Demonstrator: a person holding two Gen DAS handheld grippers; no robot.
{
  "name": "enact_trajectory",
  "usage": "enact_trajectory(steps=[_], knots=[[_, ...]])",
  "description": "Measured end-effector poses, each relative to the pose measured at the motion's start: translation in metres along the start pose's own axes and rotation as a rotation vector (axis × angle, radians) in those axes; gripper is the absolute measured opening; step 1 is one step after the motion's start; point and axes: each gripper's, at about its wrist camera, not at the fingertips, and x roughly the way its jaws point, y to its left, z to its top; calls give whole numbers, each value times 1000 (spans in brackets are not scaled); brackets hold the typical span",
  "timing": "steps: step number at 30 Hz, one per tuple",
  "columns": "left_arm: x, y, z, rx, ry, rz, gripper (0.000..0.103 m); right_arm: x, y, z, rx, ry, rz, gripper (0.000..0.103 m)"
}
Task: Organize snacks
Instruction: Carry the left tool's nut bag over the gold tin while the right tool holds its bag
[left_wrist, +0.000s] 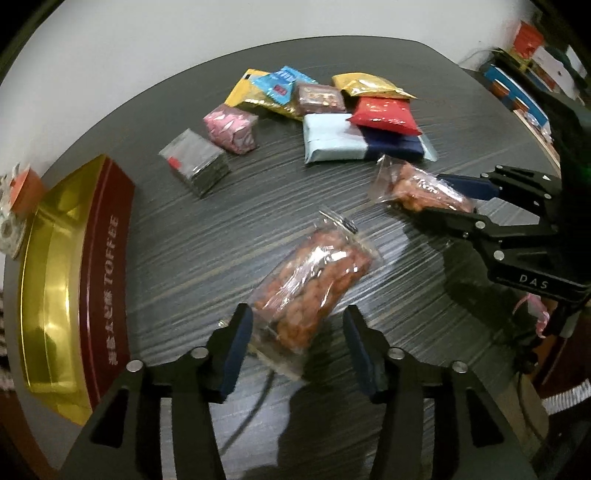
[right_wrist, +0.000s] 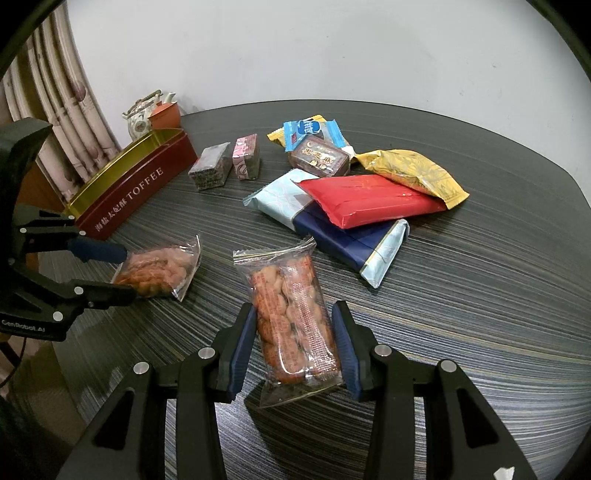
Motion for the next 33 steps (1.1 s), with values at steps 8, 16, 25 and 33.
enact_trajectory(steps=[8,16,25,33], knots=[[15,-8,16,82,28,24,60,0,0,0,-3,1,0,40],[-2,-8,27,158,-5,18,67,0,0,1,-6,3,-2,40],[16,-25,28,355,58,17,69,-1,1,1,-5,3,-3,40],[35,-16,32,319,74,34,65,0,1,0,-5,3,-3,40]])
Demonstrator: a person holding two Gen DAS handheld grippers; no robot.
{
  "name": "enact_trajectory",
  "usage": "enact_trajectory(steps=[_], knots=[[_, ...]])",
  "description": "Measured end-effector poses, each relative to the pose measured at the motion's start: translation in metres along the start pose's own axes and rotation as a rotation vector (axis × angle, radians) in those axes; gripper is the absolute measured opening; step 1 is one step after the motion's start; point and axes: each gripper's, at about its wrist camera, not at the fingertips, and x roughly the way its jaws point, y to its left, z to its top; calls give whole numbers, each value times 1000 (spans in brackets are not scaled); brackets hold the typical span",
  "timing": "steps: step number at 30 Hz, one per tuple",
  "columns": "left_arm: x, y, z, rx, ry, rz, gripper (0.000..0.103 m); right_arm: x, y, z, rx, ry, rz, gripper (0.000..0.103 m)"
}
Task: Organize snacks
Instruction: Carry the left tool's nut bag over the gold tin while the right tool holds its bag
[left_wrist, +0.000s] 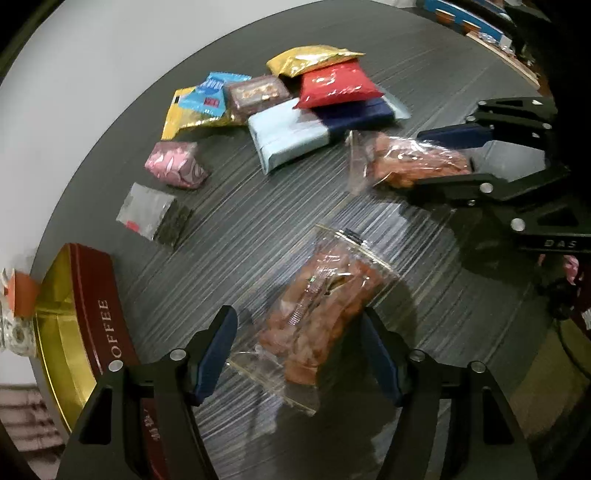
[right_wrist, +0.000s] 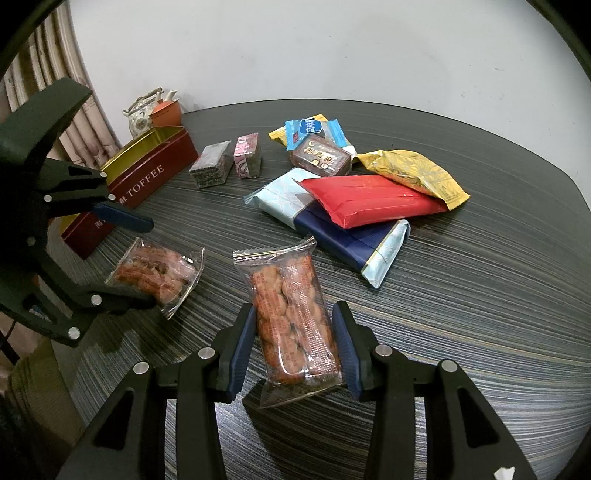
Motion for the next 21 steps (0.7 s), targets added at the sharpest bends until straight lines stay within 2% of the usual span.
enact_trajectory(steps=[2,10,14,21], knots=[[2,1,-1,-12,-6,-13,60,0,0,0,0,0,0,40],[4,1,-3,-54,-35,0,49,0,0,0,0,1,0,40],[0,2,-8,-82,-46,23,48,0,0,0,-1,2,0,40],[-23,13,-17,-172,-84,8,46,1,0,1,-8,3,-5,40]])
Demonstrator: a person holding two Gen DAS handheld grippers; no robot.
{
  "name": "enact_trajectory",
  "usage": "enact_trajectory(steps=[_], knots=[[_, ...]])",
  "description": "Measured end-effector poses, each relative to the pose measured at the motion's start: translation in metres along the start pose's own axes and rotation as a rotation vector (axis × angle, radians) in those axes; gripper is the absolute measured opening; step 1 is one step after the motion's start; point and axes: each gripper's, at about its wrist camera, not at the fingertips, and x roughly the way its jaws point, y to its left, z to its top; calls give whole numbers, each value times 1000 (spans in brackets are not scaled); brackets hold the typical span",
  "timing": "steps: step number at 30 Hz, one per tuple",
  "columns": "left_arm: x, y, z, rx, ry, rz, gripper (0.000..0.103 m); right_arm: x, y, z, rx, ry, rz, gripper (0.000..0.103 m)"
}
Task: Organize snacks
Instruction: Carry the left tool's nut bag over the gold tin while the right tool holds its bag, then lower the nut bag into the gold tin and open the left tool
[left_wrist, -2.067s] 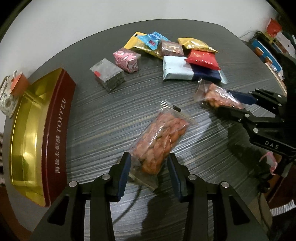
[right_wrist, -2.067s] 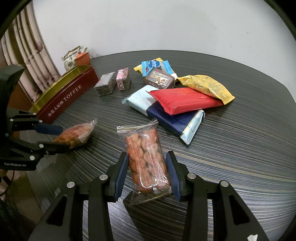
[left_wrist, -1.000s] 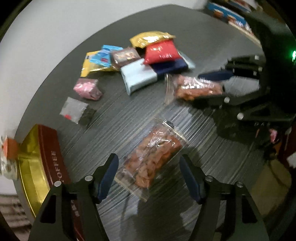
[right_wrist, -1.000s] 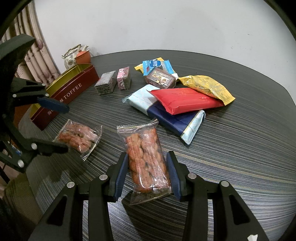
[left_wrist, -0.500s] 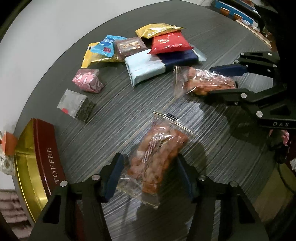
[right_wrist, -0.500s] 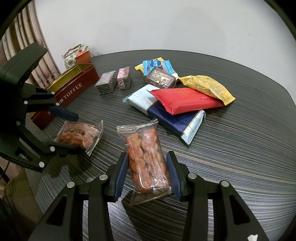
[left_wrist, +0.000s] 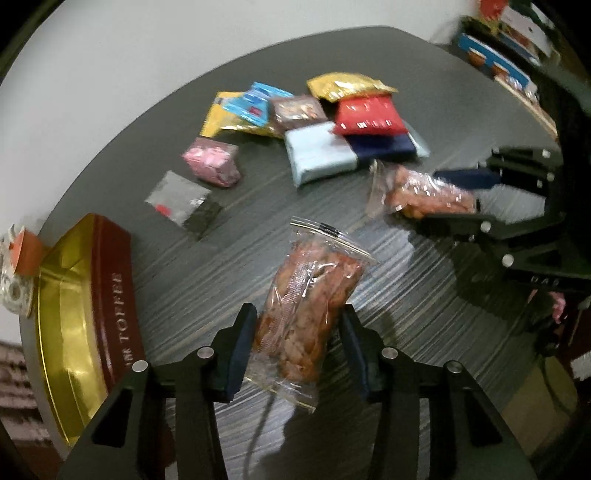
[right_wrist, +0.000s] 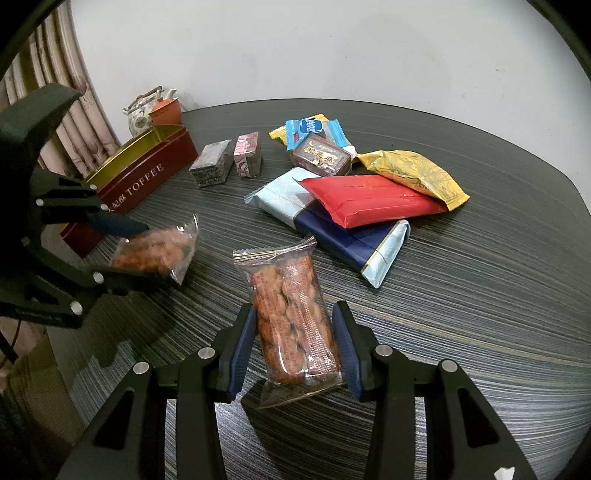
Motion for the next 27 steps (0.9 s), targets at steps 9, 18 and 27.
enact_trajectory(steps=[9,18,27], knots=[[-38,45,-4,-148,-75,37,43,0,-1,1,-5,0,-2,40],[-64,126,-30,-340,-106,122,43,1,5,5,-43,23,-41,40],[-42,189,-70,-505,-5,210,43,4,15,7,-87,52,-108,41]])
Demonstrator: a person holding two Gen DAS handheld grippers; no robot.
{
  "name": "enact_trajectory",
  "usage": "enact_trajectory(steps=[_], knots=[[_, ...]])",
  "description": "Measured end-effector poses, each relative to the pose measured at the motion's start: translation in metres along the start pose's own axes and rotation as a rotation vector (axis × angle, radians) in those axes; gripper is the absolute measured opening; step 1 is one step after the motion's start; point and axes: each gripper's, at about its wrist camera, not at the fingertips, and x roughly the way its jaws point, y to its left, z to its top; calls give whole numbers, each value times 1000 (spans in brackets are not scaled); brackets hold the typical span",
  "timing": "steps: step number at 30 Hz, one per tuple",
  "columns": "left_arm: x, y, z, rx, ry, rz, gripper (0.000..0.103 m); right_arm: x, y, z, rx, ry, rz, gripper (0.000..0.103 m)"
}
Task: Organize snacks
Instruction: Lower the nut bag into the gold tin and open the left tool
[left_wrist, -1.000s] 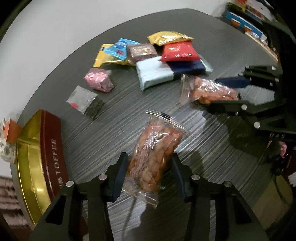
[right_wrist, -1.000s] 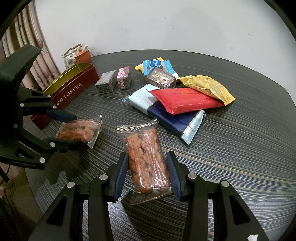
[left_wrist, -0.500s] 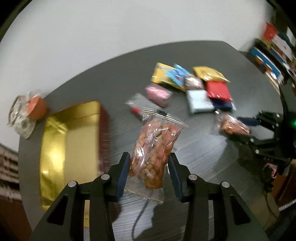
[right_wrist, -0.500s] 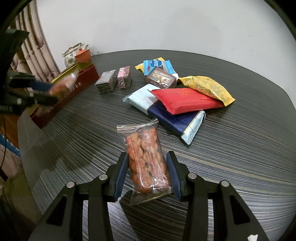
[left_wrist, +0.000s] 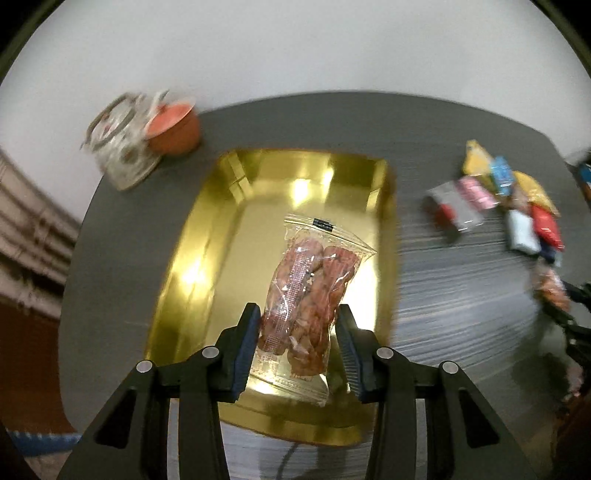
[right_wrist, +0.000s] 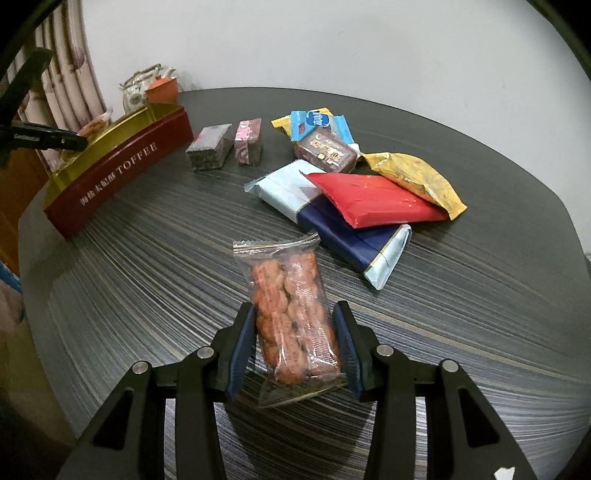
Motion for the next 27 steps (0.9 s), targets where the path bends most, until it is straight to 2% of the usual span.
enact_trajectory(steps=[5,18,27], knots=[[25,17,-6,-25,56,47,43,1,2,2,5,13,-15,40],[51,34,-7,-76,95,43,43,2,13,5,59,43,-94,38],[55,36,-10,-87,81,30,43,1,19,7,108,55,-147,37]])
